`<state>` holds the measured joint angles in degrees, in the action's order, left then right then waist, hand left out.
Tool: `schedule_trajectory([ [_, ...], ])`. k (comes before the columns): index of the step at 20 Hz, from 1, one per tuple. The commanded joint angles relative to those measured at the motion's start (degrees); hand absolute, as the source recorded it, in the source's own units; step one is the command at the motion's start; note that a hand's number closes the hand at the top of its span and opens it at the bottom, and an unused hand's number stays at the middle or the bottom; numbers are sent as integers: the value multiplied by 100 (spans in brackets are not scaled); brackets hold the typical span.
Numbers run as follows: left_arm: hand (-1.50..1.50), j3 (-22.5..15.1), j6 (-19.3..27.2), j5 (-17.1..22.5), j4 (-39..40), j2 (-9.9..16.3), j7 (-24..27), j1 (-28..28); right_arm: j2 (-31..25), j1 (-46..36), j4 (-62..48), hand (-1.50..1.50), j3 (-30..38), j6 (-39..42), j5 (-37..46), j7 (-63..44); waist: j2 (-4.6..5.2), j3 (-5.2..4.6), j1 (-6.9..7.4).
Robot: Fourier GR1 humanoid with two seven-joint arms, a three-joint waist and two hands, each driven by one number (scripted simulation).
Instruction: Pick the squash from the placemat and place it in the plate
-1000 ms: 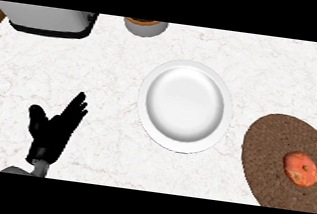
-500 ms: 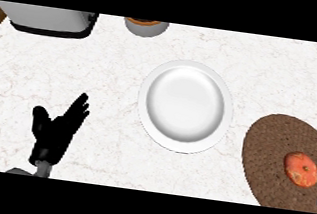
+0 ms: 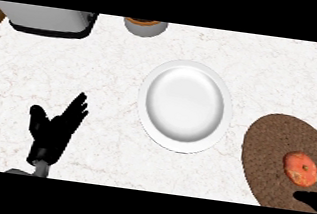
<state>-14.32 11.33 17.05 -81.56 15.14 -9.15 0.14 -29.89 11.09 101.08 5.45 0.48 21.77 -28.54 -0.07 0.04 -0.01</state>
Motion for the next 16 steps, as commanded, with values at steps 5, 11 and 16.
schedule_trajectory([
  [5,0,230,-148,-214,35,-228,-48,71,176,-432,-288,-150,62,340,773,-484,5,-5,-1],
  [11,0,404,-185,-414,116,-355,-442,-338,407,-352,-561,-150,132,388,1147,-209,6,-5,-17],
  [16,0,452,-337,-539,-174,-467,-383,82,540,-472,-891,-150,286,618,1183,57,3,-5,-8],
])
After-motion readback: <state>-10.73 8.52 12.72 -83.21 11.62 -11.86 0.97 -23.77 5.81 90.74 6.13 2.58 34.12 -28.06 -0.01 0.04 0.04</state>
